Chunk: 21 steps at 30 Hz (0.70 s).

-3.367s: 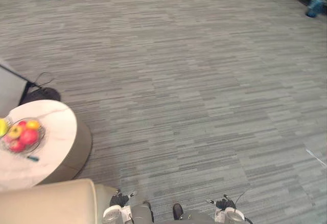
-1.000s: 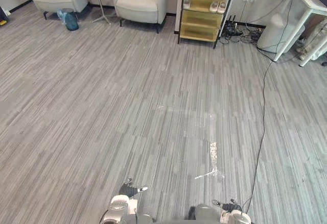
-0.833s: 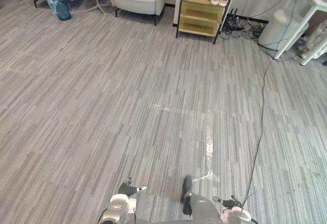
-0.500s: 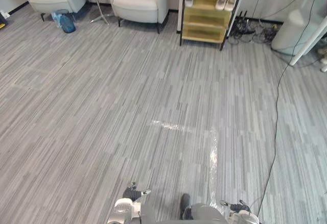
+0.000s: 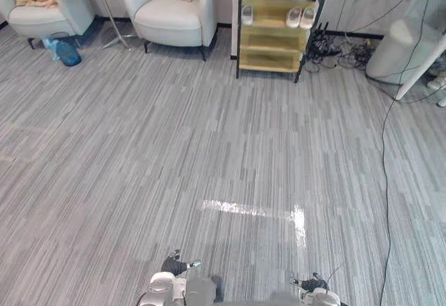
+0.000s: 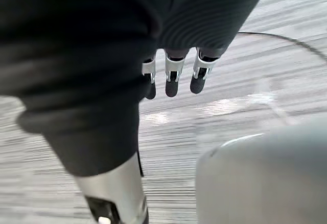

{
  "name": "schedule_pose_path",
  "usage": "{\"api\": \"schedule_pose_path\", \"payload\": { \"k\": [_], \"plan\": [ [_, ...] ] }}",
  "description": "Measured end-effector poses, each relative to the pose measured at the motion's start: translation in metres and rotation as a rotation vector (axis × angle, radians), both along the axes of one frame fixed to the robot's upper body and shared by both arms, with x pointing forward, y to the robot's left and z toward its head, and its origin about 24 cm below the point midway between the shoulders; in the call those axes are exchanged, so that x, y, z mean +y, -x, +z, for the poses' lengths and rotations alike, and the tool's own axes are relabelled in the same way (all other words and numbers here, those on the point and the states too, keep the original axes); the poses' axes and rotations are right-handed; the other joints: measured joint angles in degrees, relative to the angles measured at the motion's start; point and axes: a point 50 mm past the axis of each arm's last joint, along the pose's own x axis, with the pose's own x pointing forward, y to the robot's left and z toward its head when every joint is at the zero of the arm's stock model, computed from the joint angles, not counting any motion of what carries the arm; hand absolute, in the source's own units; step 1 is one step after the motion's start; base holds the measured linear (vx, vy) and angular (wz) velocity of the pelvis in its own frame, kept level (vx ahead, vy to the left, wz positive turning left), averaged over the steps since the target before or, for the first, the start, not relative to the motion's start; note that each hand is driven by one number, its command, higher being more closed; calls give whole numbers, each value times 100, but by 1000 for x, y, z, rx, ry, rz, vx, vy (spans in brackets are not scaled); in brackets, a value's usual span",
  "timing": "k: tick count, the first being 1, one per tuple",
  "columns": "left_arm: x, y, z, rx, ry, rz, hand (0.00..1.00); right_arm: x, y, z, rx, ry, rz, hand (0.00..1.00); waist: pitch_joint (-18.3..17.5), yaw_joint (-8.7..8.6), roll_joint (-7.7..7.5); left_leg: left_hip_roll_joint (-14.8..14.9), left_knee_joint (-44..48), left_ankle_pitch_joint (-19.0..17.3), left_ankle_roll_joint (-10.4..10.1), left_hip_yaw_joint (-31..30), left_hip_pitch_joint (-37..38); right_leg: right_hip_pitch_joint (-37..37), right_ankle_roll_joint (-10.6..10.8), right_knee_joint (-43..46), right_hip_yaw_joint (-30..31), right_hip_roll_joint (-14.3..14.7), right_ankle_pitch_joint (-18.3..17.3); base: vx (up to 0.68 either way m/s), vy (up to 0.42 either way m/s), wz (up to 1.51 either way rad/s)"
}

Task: Pick up cushions and gather them together orderly.

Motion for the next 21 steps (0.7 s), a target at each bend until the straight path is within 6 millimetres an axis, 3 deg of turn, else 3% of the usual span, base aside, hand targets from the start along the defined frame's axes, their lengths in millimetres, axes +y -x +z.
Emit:
{"api": "schedule_pose_path", "payload": {
  "k": [2, 3, 4, 5, 6, 9, 11, 12, 14, 15, 18, 19, 20, 21],
  "plan": [
    [0, 1, 0, 1, -6, 5, 0, 1, -2, 0, -7, -3, 2, 0, 12, -73, 36, 40, -95, -3, -5, -112, 155, -134, -89, -568, -146, 76, -13, 334, -53, 38],
    [0, 0, 0, -1, -10, 5, 0, 2, -4, 1, -13, -2, 6, 0, -16, -135, -22, 112, -98, -48, -79, -205, 220, -233, -144, -1281, -178, 189, 105, 373, -117, 48],
    [1, 1, 0, -1, -13, 5, 0, 2, -5, 1, -13, -4, 7, 0, -18, -160, -34, 102, -104, -92, -151, -252, 256, -270, -148, -1775, -166, 249, 349, 379, -128, 48],
    [5, 3, 0, 5, -23, 6, 0, 3, -1, 0, 0, -8, 8, 0, -96, -183, -187, 10, -99, -205, -285, -318, 282, -287, -279, -2571, -38, 259, 1169, 478, -148, 32],
    [-2, 8, -3, 25, -5, 6, 0, -5, 1, 0, 5, 8, -6, 0, -126, -199, 10, 211, -42, -333, -358, -551, 356, -170, -397, -2536, -89, 460, 1054, 401, -118, 17],
    [-9, 5, -3, 19, 9, -4, 0, -14, 2, 2, 6, 28, -15, 0, -83, -196, 221, 428, 244, -362, -407, -556, 307, 102, -493, -2888, -166, 662, 997, 360, -142, -8],
    [-12, 1, -1, 5, 16, -5, 0, -16, 5, 2, 15, 33, -24, 0, -63, -195, 247, 522, 1111, -357, -466, -570, 16, 433, -516, -3183, -186, 738, 984, 325, -146, 9],
    [-15, -3, 0, -9, 26, 0, 0, -16, 7, 1, 16, 32, -28, 0, -38, -185, 233, 596, 2068, -270, -655, -559, -364, 705, -561, -3365, -188, 735, 956, 271, -88, 12],
    [-21, -6, 2, -26, 44, 1, 0, -16, 10, 1, 21, 27, -42, 0, -5, -176, 252, 722, 3122, -520, -665, -522, -857, 1051, -632, -3522, -187, 734, 912, 230, 5, 2],
    [-23, -7, 2, -30, 49, 1, 0, -15, 10, 0, 19, 21, -54, 0, 8, -165, 229, 748, 3199, -642, -631, -514, -1044, 1191, -635, -3593, -165, 725, 910, 197, 51, -16],
    [-22, -10, 5, -49, 51, -1, 0, -15, 7, 1, 9, 27, -78, 0, 8, -70, 228, 675, 2159, -702, -638, -594, -1494, 1360, -556, -3661, 15, 522, 860, 161, 160, -23],
    [-24, -10, 4, -49, 54, -3, 0, -18, 13, 1, 21, 31, -102, 0, -26, -70, 308, 585, 1276, -281, -707, -870, -1523, 1419, -330, -3648, 37, 478, 768, 144, 220, -12],
    [-25, -8, 4, -43, 56, -3, 0, -21, 17, 0, 32, 35, -107, 0, -49, -53, 375, 594, 1039, 242, -831, -994, -1519, 1418, -227, -3638, 65, 510, 717, 133, 209, -6],
    [-22, -6, 3, -36, 47, -5, 0, -14, 23, -3, 51, 14, -114, 0, -117, -33, 325, 456, 880, 220, -717, -927, -1374, 1431, -164, -3629, 179, 391, 679, 144, 200, -5]
  ]
}}
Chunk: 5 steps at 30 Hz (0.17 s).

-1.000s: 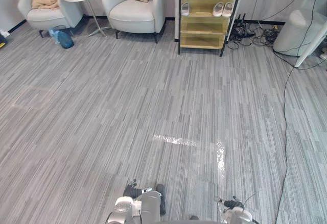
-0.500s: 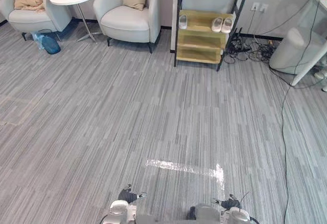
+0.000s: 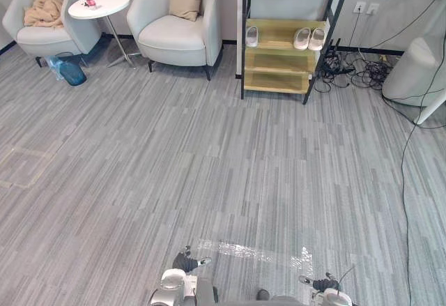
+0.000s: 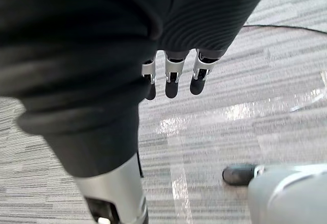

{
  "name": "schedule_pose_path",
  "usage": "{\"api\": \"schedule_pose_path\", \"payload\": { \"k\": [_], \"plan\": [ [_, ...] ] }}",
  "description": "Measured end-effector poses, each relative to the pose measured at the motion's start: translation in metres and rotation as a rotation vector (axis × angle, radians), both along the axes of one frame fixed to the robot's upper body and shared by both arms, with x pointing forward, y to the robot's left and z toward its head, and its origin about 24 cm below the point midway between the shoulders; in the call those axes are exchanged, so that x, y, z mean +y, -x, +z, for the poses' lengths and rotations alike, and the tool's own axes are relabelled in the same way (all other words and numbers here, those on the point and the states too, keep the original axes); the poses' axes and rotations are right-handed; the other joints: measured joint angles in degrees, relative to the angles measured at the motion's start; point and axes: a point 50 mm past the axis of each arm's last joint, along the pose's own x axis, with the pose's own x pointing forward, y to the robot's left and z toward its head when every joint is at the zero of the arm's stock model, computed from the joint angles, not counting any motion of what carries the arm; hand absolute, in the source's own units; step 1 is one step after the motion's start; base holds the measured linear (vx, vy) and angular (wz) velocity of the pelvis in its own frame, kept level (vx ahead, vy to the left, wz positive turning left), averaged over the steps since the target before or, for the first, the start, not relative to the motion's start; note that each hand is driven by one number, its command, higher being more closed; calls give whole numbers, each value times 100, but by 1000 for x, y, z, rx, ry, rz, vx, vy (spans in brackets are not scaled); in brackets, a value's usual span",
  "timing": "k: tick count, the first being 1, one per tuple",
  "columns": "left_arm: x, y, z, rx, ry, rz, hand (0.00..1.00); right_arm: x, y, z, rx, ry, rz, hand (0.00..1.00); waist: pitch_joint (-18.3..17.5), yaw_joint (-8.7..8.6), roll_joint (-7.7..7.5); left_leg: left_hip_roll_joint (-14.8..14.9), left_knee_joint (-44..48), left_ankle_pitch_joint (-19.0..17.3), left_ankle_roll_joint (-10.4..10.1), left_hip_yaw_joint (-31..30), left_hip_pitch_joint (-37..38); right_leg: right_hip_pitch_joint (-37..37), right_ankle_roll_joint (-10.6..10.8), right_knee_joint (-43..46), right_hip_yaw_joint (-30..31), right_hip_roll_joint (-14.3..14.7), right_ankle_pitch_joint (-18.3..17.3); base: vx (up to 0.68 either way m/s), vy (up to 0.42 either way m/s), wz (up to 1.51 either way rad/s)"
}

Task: Pick up cushions and gather them together orderly.

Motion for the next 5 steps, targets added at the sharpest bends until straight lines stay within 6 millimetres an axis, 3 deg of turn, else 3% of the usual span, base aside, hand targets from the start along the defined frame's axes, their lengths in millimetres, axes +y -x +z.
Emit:
{"api": "schedule_pose_path", "payload": {
  "k": [1, 5],
  "plan": [
    [7, 2, -1, 6, -19, -4, 0, 5, 1, -1, 2, -12, 2, 0, -52, 3, -146, -171, -175, 14, 75, 77, 51, -2, 112, -24, 37, -183, -60, 158, 173, -4],
    [16, 5, -1, 16, -42, 2, 0, 10, 3, -3, 13, -26, 5, 0, -40, 65, -325, -420, -449, 93, 233, 221, 329, 156, 117, -76, 96, -440, -58, 147, 116, -5]
  ]
}}
